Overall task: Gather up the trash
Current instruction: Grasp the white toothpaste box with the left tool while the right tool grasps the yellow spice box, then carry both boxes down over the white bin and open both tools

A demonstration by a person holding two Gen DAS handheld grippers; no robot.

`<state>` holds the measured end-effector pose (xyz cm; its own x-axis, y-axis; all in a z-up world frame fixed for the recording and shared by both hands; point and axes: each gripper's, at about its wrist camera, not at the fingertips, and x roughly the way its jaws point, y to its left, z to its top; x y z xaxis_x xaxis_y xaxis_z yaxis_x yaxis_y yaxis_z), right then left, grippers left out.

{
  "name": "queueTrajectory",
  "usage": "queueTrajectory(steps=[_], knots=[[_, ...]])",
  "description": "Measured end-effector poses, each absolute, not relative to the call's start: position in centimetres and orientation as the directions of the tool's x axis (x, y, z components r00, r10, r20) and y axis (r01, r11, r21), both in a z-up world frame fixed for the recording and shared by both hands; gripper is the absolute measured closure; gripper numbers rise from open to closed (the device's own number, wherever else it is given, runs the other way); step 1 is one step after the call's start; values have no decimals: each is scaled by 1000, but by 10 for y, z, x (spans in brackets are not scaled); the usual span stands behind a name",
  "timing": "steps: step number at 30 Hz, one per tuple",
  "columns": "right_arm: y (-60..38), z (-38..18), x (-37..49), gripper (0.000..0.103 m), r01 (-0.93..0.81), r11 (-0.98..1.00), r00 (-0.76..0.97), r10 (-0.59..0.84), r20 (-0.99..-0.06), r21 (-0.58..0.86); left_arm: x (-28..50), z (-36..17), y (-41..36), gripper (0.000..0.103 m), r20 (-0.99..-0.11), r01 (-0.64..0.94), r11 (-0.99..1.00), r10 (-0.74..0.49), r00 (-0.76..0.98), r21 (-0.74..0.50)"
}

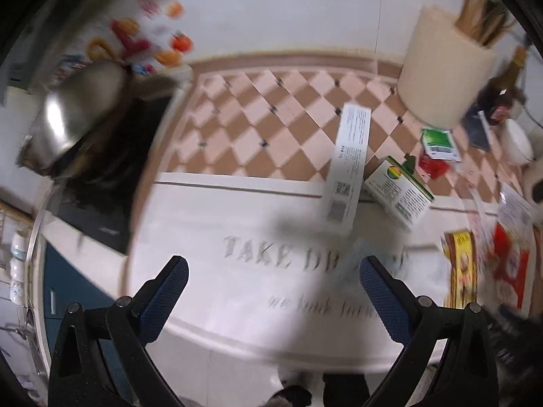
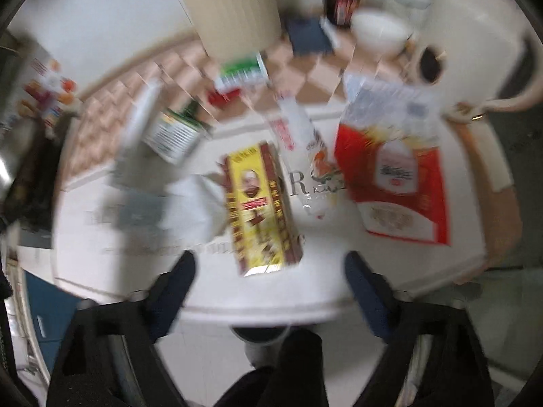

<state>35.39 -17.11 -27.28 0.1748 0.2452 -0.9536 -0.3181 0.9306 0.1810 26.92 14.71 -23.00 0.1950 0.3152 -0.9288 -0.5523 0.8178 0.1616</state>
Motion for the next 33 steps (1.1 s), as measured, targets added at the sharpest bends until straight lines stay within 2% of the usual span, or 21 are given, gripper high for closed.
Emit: queueTrajectory(steps=[1, 4, 8, 9, 10, 11, 14, 20, 21, 23, 24, 29, 33], knots=[[-166, -294, 366, 34, -309, 930, 125, 248, -961, 200, 287, -244, 150, 5, -937, -542, 825, 300, 179, 161], [-152, -335, 391, 35, -312, 921, 41, 258, -965, 233, 331, -281, 154, 20, -956, -498, 851, 264, 127, 169], [-142, -353, 405, 32, -347, 897, 6, 294, -956, 273, 372, -326, 158, 22, -979, -457, 876, 200, 47, 157], [-139, -354, 407, 32, -358, 892, -3, 295, -955, 277, 378, -334, 159, 28, -981, -449, 879, 194, 30, 160], [-136, -356, 410, 32, -368, 887, -15, 295, -955, 280, 382, -339, 160, 52, -982, -445, 881, 188, 16, 162], [-134, -357, 412, 31, -371, 885, -24, 295, -955, 283, 384, -344, 161, 55, -984, -446, 881, 180, 7, 158], [-127, -359, 415, 31, -392, 875, -39, 292, -955, 284, 375, -337, 166, 57, -983, -460, 876, 183, 33, 148], [-116, -354, 410, 30, -438, 866, -25, 257, -966, 242, 309, -308, 170, 57, -955, -498, 840, 286, 72, 214], [-110, -354, 408, 31, -453, 864, -14, 239, -971, 219, 298, -307, 170, 57, -951, -506, 833, 301, 75, 224], [-101, -354, 399, 42, -500, 856, 27, 167, -986, 131, 268, -305, 169, 57, -944, -527, 816, 322, 74, 237], [-101, -353, 394, 42, -507, 855, 45, 152, -987, 108, 252, -305, 169, 57, -944, -540, 808, 322, 70, 236], [-119, -352, 371, 43, -461, 881, 23, 134, -991, 108, 165, -317, 162, 57, -969, -578, 801, 238, 69, 155], [-126, -355, 355, 41, -433, 896, 30, 125, -992, 100, 148, -353, 166, 55, -992, -583, 812, 94, 80, 30]])
